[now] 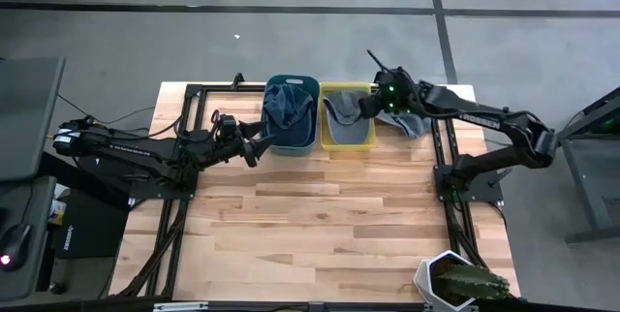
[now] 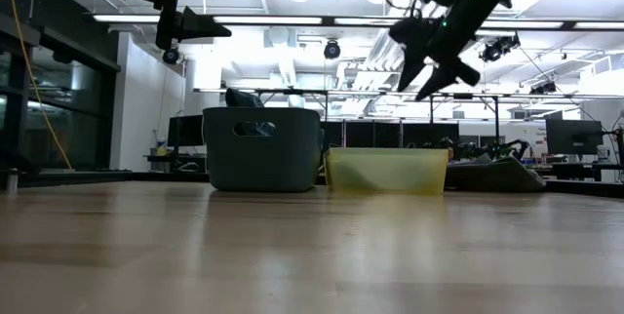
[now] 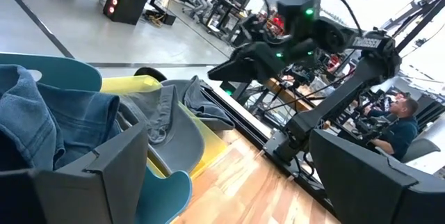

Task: Pick & Place hat
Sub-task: Put the gray cap into the yellow bin

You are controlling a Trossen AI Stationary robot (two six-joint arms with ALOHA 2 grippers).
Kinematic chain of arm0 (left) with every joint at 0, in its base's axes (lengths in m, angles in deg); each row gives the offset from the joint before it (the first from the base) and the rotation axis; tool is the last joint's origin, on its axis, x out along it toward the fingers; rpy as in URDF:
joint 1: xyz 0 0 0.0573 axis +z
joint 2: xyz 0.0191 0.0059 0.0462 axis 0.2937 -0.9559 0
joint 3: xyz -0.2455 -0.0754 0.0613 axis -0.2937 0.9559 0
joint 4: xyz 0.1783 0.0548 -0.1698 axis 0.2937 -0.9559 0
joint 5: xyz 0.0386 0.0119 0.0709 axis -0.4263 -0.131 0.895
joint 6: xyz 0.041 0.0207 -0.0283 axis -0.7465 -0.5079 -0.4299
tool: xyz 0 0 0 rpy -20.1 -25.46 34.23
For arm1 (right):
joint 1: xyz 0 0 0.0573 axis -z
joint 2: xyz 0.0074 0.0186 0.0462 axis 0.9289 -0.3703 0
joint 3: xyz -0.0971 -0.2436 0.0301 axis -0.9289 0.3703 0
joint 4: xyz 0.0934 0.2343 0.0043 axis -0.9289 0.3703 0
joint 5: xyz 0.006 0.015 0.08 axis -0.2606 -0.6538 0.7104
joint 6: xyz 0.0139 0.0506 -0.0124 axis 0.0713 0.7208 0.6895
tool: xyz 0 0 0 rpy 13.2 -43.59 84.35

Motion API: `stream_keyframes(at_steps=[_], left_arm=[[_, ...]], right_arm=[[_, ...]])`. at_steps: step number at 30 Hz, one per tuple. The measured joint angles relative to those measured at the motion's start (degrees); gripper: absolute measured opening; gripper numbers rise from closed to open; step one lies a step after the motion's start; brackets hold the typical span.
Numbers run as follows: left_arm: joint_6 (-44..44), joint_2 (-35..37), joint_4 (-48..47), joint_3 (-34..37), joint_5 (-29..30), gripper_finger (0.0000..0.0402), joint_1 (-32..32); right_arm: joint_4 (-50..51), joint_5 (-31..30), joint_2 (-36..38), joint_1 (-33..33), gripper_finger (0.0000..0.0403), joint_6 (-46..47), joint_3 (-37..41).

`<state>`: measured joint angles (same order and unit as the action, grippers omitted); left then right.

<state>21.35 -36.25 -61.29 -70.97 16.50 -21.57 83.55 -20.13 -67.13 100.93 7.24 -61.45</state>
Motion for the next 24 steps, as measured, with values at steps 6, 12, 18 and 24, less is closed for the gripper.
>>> stream_keyframes(at_steps=[6,12,18,24], left_arm=[[0.7,0.0,-0.4,0.0,0.0,0.0342,0.0],[0.9,0.0,-0.4,0.0,-0.1,0.0342,0.0],[0.9,0.0,-0.4,0.0,-1.2,0.0342,0.0],[0.9,0.0,-0.4,0.0,-1.4,0.0342,0.0]], right_arm=[[0.3,0.0,2.4,-4.7,0.0216,-7.3,0.0],[5.3,-0.9,2.9,-10.3,0.0216,-12.2,0.0],[12.5,-5.1,2.9,-17.1,0.0216,-15.5,0.0],[21.3,-13.2,2.9,-22.4,0.0216,-15.4,0.0]])
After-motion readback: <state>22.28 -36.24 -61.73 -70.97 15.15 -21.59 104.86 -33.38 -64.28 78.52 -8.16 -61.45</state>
